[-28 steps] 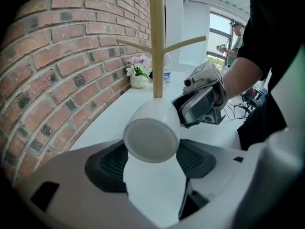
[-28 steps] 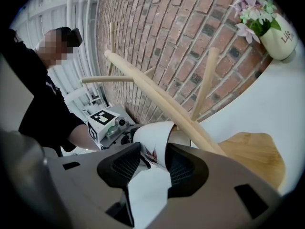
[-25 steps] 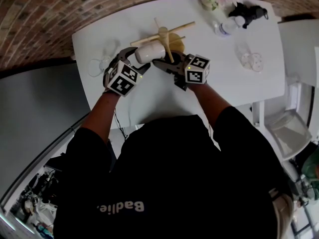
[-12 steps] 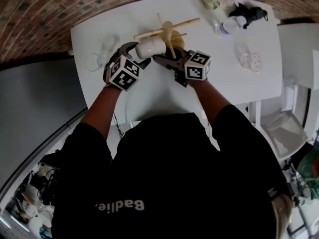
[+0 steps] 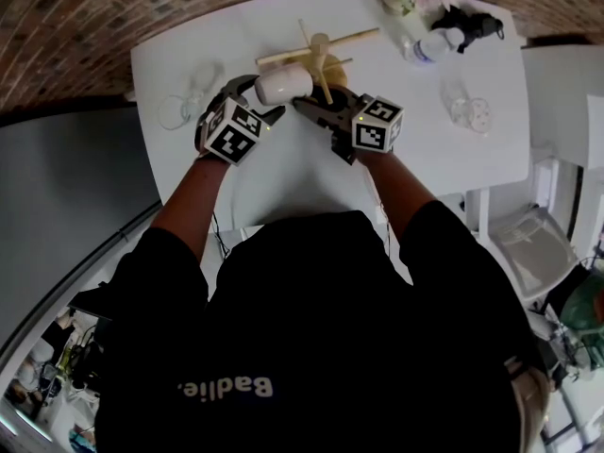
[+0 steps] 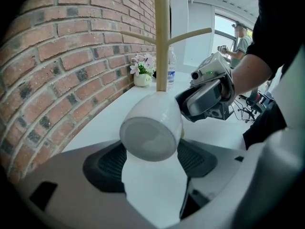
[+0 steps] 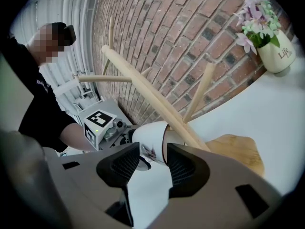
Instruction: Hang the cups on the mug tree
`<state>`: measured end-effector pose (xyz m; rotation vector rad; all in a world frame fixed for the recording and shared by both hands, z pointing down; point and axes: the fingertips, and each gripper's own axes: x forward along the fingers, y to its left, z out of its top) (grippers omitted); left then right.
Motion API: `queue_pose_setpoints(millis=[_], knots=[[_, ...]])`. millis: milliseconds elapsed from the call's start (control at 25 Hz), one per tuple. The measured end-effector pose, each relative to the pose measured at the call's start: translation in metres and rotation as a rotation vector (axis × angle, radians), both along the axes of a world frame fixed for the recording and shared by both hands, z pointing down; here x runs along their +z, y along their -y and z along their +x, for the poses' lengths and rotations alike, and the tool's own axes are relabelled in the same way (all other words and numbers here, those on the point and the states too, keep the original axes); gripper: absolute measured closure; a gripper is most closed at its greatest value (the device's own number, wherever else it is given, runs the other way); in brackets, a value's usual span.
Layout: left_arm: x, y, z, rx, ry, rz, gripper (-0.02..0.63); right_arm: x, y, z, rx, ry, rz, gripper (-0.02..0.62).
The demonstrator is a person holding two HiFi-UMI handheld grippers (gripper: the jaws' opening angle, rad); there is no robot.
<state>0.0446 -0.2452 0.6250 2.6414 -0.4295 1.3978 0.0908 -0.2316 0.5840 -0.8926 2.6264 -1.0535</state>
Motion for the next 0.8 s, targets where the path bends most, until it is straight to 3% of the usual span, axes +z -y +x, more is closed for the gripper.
queue_pose_setpoints(millis=[480,640,800], knots=[[0.001,-0.002,-0.003,-0.047,-0.049,-0.017,0.253,-0.005,-0.011,0.032,0.059,-0.079,-0.016,0.399],[-0.011,-0.003,-0.012,-0.101,-0.073,-0.025,0.252,-0.009,-0.021,0.050,0.096,-0.112,-0.026,0.399],[-0.024,-0.008,-0.023,-0.194,-0.152,-0.056,0.253,-0.017,-0.034,0.063,0.138,-0.147,-0.036,0.400]])
